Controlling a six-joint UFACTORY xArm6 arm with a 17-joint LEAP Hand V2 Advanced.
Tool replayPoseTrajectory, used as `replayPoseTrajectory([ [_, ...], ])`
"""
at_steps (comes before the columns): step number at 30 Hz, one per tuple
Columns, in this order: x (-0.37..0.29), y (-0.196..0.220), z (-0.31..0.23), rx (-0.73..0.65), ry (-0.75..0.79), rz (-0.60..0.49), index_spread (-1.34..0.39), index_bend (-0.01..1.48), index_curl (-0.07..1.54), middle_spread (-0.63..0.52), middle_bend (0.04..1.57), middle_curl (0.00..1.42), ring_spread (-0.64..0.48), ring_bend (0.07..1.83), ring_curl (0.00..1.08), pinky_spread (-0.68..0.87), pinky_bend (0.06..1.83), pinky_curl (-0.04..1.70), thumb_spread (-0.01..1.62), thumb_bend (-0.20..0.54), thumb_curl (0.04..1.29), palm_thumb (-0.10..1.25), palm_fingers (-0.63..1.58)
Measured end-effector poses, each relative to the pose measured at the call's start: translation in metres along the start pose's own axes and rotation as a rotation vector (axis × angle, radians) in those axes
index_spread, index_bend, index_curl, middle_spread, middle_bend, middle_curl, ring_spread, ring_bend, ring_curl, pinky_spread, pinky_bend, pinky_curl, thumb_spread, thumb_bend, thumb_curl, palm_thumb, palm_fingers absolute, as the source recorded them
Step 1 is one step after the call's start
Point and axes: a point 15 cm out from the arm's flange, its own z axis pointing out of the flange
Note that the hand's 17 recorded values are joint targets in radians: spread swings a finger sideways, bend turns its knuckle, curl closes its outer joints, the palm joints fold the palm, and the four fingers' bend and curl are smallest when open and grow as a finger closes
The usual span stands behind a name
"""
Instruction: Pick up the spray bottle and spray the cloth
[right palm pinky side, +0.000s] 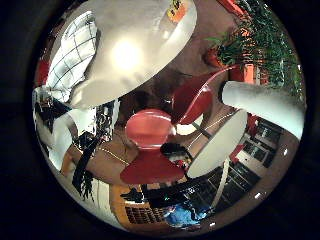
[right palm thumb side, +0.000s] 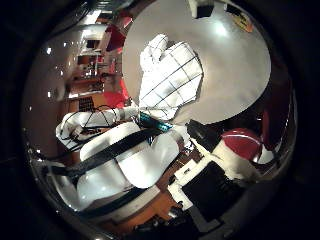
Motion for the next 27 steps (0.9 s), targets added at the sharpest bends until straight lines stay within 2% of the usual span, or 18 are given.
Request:
replayPoseTrajectory([
  [8, -0.016, -0.011, -0.013, 0.075, -0.062, 0.015, -0.32, 0.18, 0.34, 0.08, 0.2, 0.34, 0.24, 0.18, 0.19, 0.4, 0.2, 0.31, 1.02, -0.022, 0.38, 0.8, 0.21],
  [21, 0.01, -0.001, -0.049, 0.256, -0.233, 0.173, -0.33, 0.17, 0.33, 0.04, 0.23, 0.35, 0.22, 0.2, 0.21, 0.4, 0.2, 0.3, 1.03, -0.025, 0.38, 0.78, 0.28],
  [27, 0.028, 0.007, -0.057, 0.398, -0.351, 0.269, -0.31, 0.16, 0.3, 0.04, 0.23, 0.35, 0.22, 0.22, 0.23, 0.4, 0.21, 0.31, 1.04, -0.025, 0.37, 0.73, 0.28],
])
